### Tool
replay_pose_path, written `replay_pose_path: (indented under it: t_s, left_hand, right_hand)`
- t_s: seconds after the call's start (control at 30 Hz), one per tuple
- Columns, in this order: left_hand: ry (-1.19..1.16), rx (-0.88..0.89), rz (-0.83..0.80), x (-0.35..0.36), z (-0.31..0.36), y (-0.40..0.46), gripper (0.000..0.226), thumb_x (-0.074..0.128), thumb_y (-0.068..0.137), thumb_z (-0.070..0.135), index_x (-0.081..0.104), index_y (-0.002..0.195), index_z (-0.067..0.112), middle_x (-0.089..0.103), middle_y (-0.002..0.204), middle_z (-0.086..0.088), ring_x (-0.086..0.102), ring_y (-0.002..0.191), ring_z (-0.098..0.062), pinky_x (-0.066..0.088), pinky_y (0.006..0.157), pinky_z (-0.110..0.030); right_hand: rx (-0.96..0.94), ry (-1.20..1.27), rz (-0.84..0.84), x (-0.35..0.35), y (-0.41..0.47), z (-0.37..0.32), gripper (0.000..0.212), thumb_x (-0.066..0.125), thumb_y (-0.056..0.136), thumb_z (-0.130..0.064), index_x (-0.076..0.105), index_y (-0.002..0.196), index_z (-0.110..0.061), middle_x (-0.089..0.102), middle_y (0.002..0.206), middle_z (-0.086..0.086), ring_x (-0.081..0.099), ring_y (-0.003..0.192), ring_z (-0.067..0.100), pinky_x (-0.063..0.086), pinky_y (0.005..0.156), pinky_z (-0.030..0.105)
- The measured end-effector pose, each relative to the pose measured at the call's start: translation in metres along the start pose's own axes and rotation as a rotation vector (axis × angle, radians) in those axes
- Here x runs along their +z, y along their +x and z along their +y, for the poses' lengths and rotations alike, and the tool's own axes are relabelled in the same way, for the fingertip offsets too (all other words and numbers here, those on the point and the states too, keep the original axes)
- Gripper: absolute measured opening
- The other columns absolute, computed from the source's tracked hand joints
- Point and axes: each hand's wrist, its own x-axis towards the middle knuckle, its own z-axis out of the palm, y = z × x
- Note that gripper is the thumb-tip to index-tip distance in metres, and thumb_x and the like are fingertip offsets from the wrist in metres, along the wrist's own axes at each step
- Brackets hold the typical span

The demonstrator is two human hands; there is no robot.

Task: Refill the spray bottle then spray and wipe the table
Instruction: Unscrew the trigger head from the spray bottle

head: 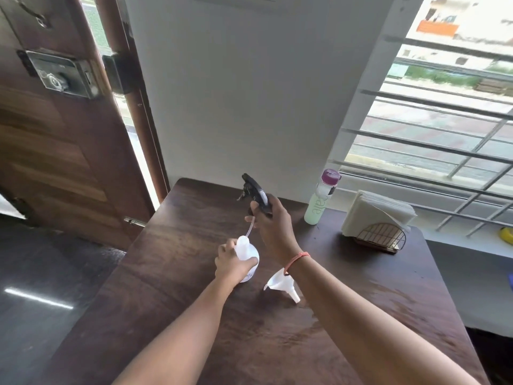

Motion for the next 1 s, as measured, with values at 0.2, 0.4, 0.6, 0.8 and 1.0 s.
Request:
replay_pose_path:
  t_s: [0.2,0.4,0.6,0.8,1.0]
  left_hand:
    - [-0.069,-0.001,-0.009,-0.001,-0.002,0.004,0.065,0.069,0.078,0.028,0.038,0.135,0.025,0.036,0.139,-0.003,0.038,0.127,-0.034,0.036,0.098,-0.035]
    - [-0.161,-0.026,-0.032,-0.005,-0.004,0.006,0.064,0.072,0.074,0.024,0.042,0.130,0.028,0.038,0.135,-0.002,0.042,0.123,-0.030,0.042,0.101,-0.038]
    - [-0.189,-0.034,-0.036,-0.004,-0.006,0.005,0.062,0.074,0.071,0.024,0.044,0.125,0.029,0.039,0.131,0.000,0.044,0.121,-0.029,0.045,0.101,-0.041]
    - [-0.200,-0.029,-0.033,-0.003,-0.008,0.010,0.055,0.074,0.071,0.023,0.043,0.116,0.031,0.039,0.129,0.000,0.046,0.119,-0.029,0.046,0.099,-0.041]
    - [-0.189,-0.007,-0.026,-0.002,-0.010,0.010,0.060,0.074,0.071,0.024,0.046,0.125,0.028,0.040,0.131,-0.002,0.044,0.121,-0.029,0.044,0.099,-0.040]
  right_hand:
    - [-0.081,-0.181,-0.074,-0.008,0.006,-0.023,0.008,0.060,0.095,-0.022,0.057,0.102,-0.021,0.068,0.090,0.011,0.072,0.065,0.019,0.059,0.065,0.049]
    - [-0.174,-0.306,-0.006,-0.009,0.005,-0.032,0.012,0.058,0.095,-0.024,0.058,0.106,-0.019,0.067,0.085,0.005,0.069,0.063,0.016,0.057,0.067,0.038]
    - [-0.145,-0.279,0.024,-0.007,0.002,-0.036,0.010,0.058,0.094,-0.029,0.058,0.100,-0.020,0.066,0.078,-0.001,0.070,0.065,0.020,0.058,0.067,0.047]
    - [-0.138,-0.183,0.099,-0.011,0.001,-0.043,0.004,0.057,0.096,-0.026,0.056,0.098,-0.023,0.062,0.080,-0.003,0.069,0.062,0.022,0.059,0.059,0.045]
    - [-0.035,-0.050,0.186,-0.017,-0.001,-0.042,0.011,0.056,0.097,-0.022,0.057,0.101,-0.012,0.061,0.078,0.001,0.071,0.061,0.024,0.060,0.054,0.038]
